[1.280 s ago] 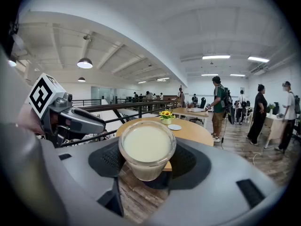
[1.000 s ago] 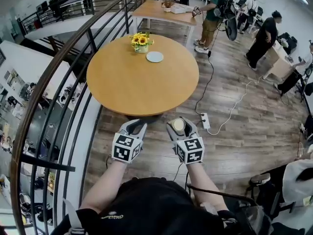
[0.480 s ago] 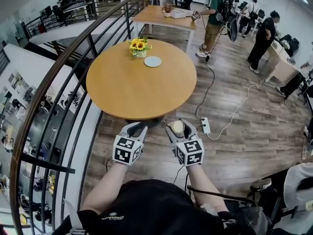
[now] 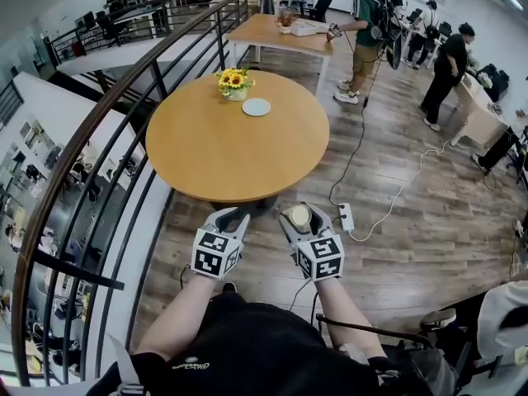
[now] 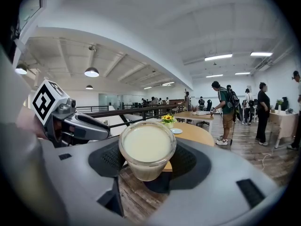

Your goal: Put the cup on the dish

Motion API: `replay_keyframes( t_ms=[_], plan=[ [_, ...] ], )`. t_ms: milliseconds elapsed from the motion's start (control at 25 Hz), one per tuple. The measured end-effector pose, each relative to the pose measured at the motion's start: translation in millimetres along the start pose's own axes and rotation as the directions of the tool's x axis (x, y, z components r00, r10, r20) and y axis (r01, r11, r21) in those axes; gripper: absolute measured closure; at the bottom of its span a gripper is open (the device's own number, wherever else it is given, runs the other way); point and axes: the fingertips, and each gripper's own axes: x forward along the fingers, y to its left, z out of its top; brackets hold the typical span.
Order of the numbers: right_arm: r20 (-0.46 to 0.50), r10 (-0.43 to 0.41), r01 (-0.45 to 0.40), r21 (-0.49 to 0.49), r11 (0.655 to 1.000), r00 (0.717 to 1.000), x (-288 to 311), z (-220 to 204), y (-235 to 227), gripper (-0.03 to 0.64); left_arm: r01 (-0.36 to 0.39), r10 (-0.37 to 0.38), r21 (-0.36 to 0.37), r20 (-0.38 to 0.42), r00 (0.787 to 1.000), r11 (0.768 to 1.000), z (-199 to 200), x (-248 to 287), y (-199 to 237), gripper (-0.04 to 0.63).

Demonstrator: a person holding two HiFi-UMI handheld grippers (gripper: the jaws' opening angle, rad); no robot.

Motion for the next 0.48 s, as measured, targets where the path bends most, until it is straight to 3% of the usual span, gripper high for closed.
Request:
replay_keyframes(
  t_ms=[480],
  plan=[
    [0.008, 0.013, -0.013, -0.025, 1.0, 1.0, -6.1, 3.5, -6.5, 0.357, 0.005, -0.005, -0.005, 0.012, 1.0, 1.0, 5.9, 9.8, -8.4, 0.511]
  ],
)
